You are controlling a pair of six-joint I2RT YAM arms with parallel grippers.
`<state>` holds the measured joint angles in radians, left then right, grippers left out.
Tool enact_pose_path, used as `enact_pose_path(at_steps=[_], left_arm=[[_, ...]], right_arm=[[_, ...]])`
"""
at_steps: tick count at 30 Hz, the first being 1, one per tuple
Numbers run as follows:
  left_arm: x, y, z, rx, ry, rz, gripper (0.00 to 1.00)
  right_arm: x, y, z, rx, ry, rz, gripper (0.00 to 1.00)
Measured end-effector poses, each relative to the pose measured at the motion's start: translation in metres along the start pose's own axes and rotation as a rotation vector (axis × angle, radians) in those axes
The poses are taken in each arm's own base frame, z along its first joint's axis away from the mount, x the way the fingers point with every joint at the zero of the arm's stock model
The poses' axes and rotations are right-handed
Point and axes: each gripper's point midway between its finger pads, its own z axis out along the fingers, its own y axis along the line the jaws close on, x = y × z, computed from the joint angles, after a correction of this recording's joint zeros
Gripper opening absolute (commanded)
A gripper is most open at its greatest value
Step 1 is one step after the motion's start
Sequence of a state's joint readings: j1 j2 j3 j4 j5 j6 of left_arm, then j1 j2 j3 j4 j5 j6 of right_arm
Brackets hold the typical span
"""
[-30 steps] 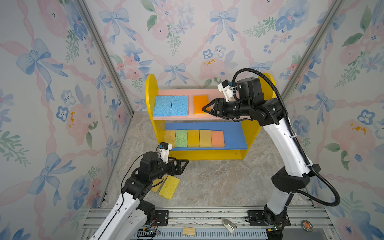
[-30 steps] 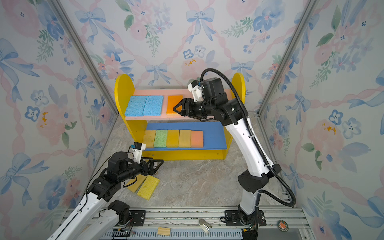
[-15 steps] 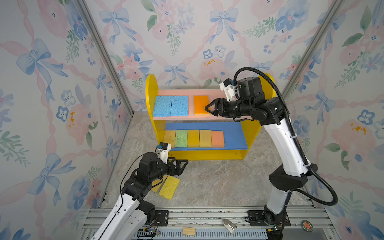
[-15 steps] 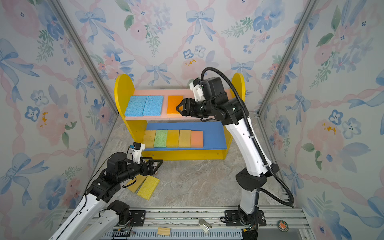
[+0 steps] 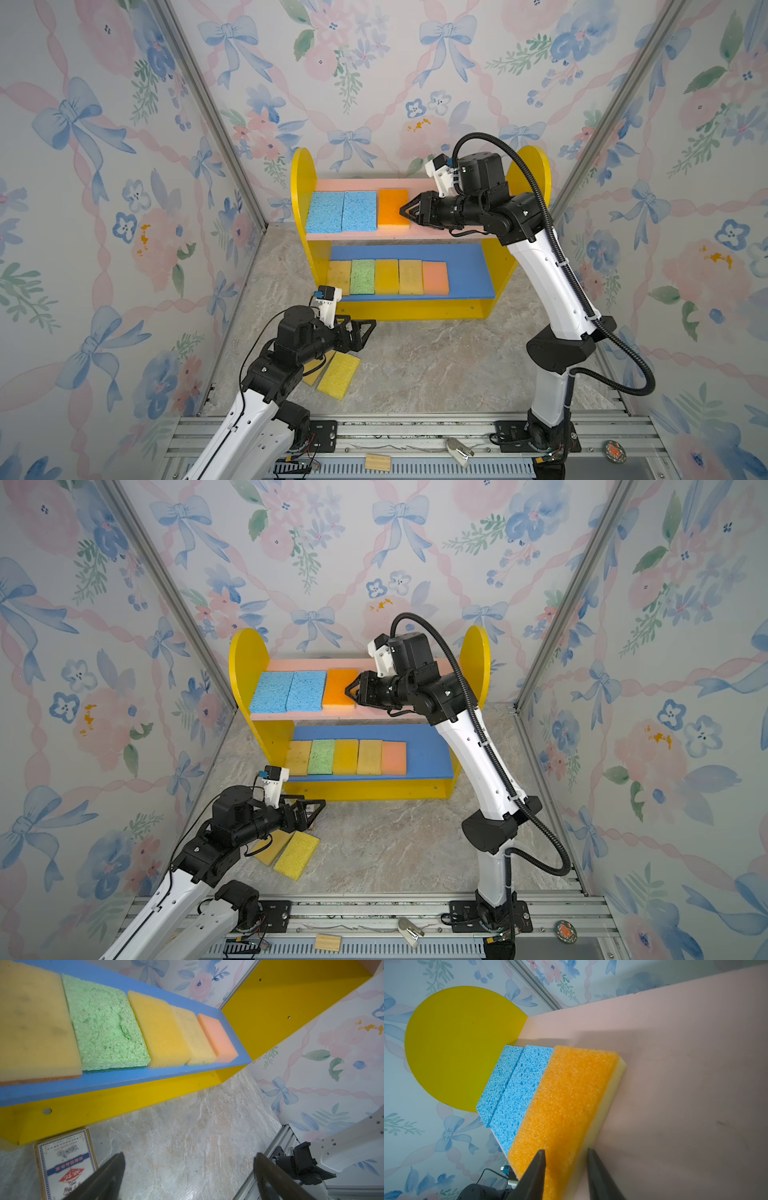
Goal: Place and organize the cleaning sponges onto the shelf
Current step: 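Open the right gripper and draw it back from the orange sponge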
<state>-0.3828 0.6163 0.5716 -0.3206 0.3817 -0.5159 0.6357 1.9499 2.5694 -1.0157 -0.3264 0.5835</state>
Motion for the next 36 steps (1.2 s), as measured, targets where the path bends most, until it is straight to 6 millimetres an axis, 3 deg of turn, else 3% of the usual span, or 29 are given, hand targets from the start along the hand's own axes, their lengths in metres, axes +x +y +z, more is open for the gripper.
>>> enact_pose_path(at_steps=[8,14,22,26,28,29,36], left_arm=[[0.0001,0.0,0.0,0.0,0.0,0.0,0.98],[0.0001,0.0,0.0,0.0,0.0,0.0,0.98],[0.0,0.0001,0.0001,0.0,0.0,0.0,0.98],[0.0003,0.0003,0.0003,-0.001,0.002,-0.001,0.98],[0.0004,0.0004,0.0005,-0.001,0.003,-0.001,0.98],[0.0004,0.0004,0.0006,-0.001,0.003,-0.001,0.98],[0.0003,0.0004,0.0005,-0.001,0.002,-0.001,0.98]], right_arm=[[0.0013,0.0013,0.0005,-0.009,0.008,0.0,0.35],[0.0016,-0.0005,0.0,-0.008,0.013,-0.004,0.25],[0.0019,-0.0028,-0.0023,-0.01,0.022,-0.012,0.22],[0.0014,-0.0053,-0.0051,-0.005,0.024,-0.021,0.33],[0.0005,-0.0053,-0.0064,-0.009,0.024,-0.025,0.46],[-0.0003,-0.0037,-0.007,-0.018,0.022,-0.031,0.48],[0.0014,0.0022,-0.0074,-0.047,0.033,-0.038,0.49]])
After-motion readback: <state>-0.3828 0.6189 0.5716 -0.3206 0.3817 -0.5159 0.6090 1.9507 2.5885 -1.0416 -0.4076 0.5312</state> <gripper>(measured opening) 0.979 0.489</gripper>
